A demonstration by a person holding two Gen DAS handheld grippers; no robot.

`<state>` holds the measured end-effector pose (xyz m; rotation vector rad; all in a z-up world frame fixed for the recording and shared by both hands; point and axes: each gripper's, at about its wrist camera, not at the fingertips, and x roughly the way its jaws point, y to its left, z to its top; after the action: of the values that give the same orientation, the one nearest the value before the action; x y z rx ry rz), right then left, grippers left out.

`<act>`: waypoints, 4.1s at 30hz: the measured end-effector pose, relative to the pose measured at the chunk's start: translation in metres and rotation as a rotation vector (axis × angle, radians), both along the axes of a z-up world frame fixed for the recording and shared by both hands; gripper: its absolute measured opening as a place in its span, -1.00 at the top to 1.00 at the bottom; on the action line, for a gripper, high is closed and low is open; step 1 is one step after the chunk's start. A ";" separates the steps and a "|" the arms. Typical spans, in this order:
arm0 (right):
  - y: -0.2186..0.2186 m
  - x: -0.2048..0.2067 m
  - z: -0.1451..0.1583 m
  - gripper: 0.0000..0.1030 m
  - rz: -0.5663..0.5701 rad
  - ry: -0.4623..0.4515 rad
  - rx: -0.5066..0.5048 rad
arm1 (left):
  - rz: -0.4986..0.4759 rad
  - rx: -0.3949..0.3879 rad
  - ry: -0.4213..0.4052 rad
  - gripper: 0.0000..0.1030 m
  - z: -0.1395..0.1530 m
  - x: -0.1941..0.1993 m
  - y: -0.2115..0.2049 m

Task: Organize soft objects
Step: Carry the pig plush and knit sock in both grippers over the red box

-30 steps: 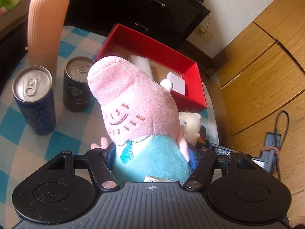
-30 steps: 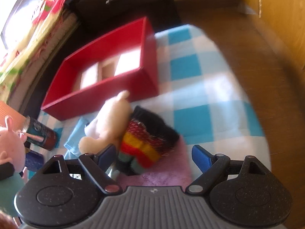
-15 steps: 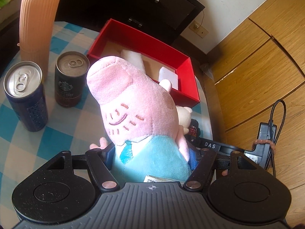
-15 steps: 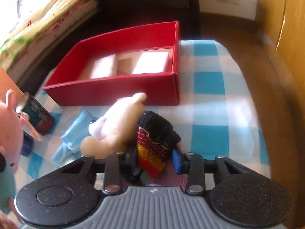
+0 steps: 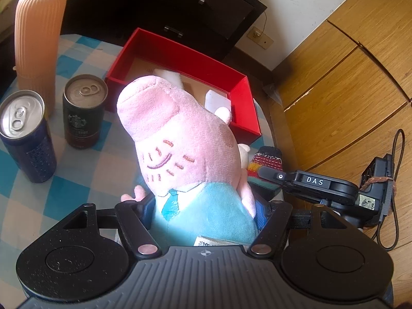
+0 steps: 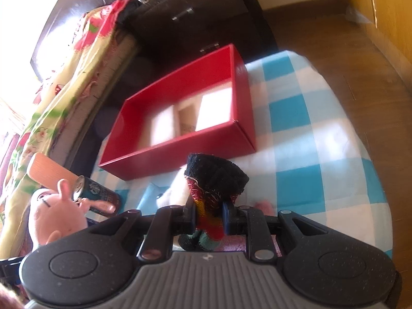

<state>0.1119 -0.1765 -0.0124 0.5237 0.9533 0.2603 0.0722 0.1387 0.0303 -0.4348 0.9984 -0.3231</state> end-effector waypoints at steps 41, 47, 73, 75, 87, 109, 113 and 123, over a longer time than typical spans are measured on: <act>0.041 -0.032 0.080 1.00 0.012 -0.396 -0.233 | 0.136 0.390 -0.329 -0.31 0.044 0.007 -0.054; 0.045 -0.030 0.083 1.00 0.003 -0.426 -0.250 | 0.153 0.409 -0.359 -0.31 0.048 0.010 -0.061; 0.041 0.000 0.101 1.00 -0.093 -0.547 -0.318 | 0.203 0.459 -0.450 -0.31 0.054 0.046 -0.077; 0.040 0.004 0.101 1.00 -0.098 -0.550 -0.321 | 0.209 0.461 -0.452 -0.31 0.054 0.050 -0.077; 0.041 0.026 0.098 1.00 -0.117 -0.554 -0.342 | 0.247 0.505 -0.471 -0.31 0.051 0.074 -0.077; 0.052 0.072 0.074 1.00 -0.115 -0.496 -0.380 | 0.265 0.586 -0.420 -0.31 0.027 0.119 -0.067; 0.050 0.082 0.069 1.00 -0.114 -0.472 -0.378 | 0.257 0.599 -0.401 -0.31 0.021 0.124 -0.067; 0.055 0.103 0.057 1.00 -0.084 -0.449 -0.404 | 0.231 0.628 -0.404 -0.31 0.016 0.139 -0.074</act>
<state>0.2154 -0.1218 0.0442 0.1214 0.5231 0.0963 0.2110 0.0651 0.0463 0.0905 0.5989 0.1171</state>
